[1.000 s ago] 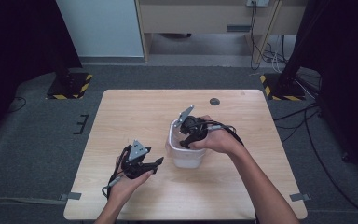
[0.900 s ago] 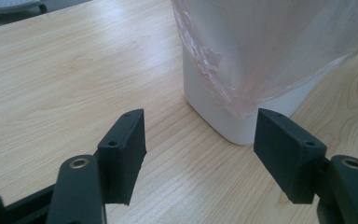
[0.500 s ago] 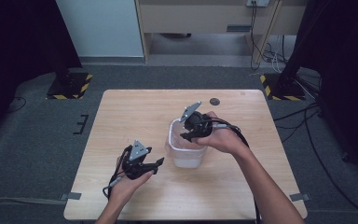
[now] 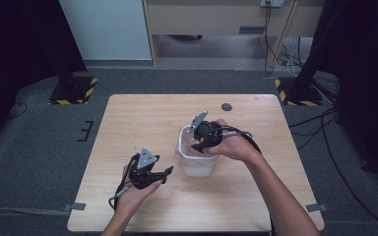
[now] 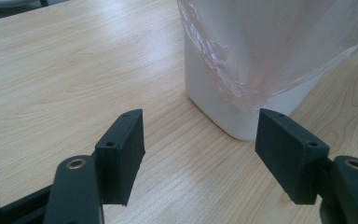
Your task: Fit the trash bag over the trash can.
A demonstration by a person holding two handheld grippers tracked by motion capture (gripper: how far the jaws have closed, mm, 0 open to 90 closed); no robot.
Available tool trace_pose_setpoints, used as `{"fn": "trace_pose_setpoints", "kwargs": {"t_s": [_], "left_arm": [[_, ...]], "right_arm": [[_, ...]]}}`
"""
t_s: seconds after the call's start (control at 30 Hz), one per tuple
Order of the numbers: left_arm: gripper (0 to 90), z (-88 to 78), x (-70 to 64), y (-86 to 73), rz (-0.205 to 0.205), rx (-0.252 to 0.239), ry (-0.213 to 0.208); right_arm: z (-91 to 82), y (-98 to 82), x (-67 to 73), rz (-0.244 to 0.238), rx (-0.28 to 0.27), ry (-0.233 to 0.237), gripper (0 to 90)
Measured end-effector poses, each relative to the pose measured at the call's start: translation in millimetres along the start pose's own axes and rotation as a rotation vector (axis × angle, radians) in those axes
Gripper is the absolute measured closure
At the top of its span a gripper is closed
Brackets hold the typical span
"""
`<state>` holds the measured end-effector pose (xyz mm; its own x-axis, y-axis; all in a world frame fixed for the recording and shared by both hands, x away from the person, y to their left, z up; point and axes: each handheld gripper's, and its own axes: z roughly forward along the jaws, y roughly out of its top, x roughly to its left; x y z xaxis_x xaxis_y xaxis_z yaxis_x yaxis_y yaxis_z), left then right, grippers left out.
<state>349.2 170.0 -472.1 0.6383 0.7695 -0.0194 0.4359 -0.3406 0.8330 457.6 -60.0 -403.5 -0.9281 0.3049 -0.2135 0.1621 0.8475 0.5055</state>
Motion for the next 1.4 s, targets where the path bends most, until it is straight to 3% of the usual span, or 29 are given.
{"fn": "trace_pose_setpoints", "kwargs": {"t_s": [0.13, 0.17, 0.3, 0.4, 0.53, 0.67, 0.73, 0.83, 0.87, 0.9, 1.03, 1.1, 1.13, 1.17, 1.2, 1.23, 1.27, 1.37, 1.4], "left_arm": [[32.4, -0.5, 0.1, 0.1, 0.0, -0.001, 0.001], [32.2, -0.6, 0.4, 0.1, -0.002, -0.001, 0.001], [32.2, -1.0, 1.4, 0.0, -0.007, -0.003, 0.003], [32.2, -0.5, 0.8, -0.1, -0.006, 0.0, 0.002], [32.2, -0.6, 0.1, 0.3, -0.005, 0.0, 0.0], [32.2, -1.2, 1.2, 0.0, -0.008, -0.001, 0.001], [32.1, -1.9, 2.2, 0.0, -0.01, -0.002, 0.004], [30.9, -1.8, 4.2, -0.5, -0.021, -0.001, 0.013], [29.5, -1.3, 5.0, -1.0, -0.024, 0.003, 0.017], [29.5, -0.5, 5.6, -1.6, -0.023, 0.011, 0.025], [24.9, 2.7, 7.9, -3.8, -0.043, 0.04, 0.053], [19.9, 4.0, 9.4, -4.4, -0.068, 0.038, 0.067], [13.8, 4.8, 10.9, -5.1, -0.082, 0.048, 0.093], [11.9, 4.8, 10.9, -5.1, -0.082, 0.048, 0.093], [9.7, 6.1, 13.6, -6.5, -0.106, 0.053, 0.111], [7.8, 6.1, 13.6, -6.5, -0.106, 0.053, 0.111], [6.1, 6.2, 15.6, -7.4, -0.113, 0.064, 0.116], [4.5, 6.5, 19.8, -10.8, -0.125, 0.084, 0.141], [4.5, 6.3, 21.1, -11.7, -0.132, 0.087, 0.147]], "right_arm": [[3.3, 0.8, 1.2, 0.003, 0.003, 0.001, 44.8], [-0.5, 2.0, 0.3, 0.015, -0.02, -0.007, 45.5], [-9.8, 4.0, -1.1, 0.029, -0.066, -0.012, 51.6], [-16.2, 5.9, -0.8, 0.02, -0.062, -0.01, 61.6], [-12.2, 8.7, 5.0, -0.001, 0.012, 0.021, 66.4], [-1.7, 9.3, 8.5, -0.015, 0.089, 0.03, 58.3], [0.7, 9.0, 8.1, -0.016, 0.092, 0.027, 53.6], [-4.5, 7.9, 4.5, 0.026, 0.045, 0.002, 47.7], [-11.5, 6.2, 2.8, 0.06, 0.0, -0.01, 46.1], [-11.5, 6.2, 2.8, 0.06, 0.0, -0.01, 43.2], [-24.5, 0.8, 0.3, 0.111, -0.084, -0.037, 37.2], [-30.4, -1.5, 1.0, 0.14, -0.128, -0.042, 33.7], [-36.1, -3.9, 1.5, 0.168, -0.183, -0.055, 29.0], [-36.1, -3.9, 1.5, 0.168, -0.183, -0.055, 29.0], [-42.4, -5.9, 2.2, 0.205, -0.224, -0.064, 25.9], [-42.4, -5.9, 2.2, 0.205, -0.224, -0.064, 25.9], [-47.6, -8.1, 0.6, 0.242, -0.26, -0.079, 20.5], [-53.1, -11.5, -2.5, 0.28, -0.299, -0.091, 18.8], [-57.3, -15.5, -7.4, 0.324, -0.336, -0.099, 15.1]]}}
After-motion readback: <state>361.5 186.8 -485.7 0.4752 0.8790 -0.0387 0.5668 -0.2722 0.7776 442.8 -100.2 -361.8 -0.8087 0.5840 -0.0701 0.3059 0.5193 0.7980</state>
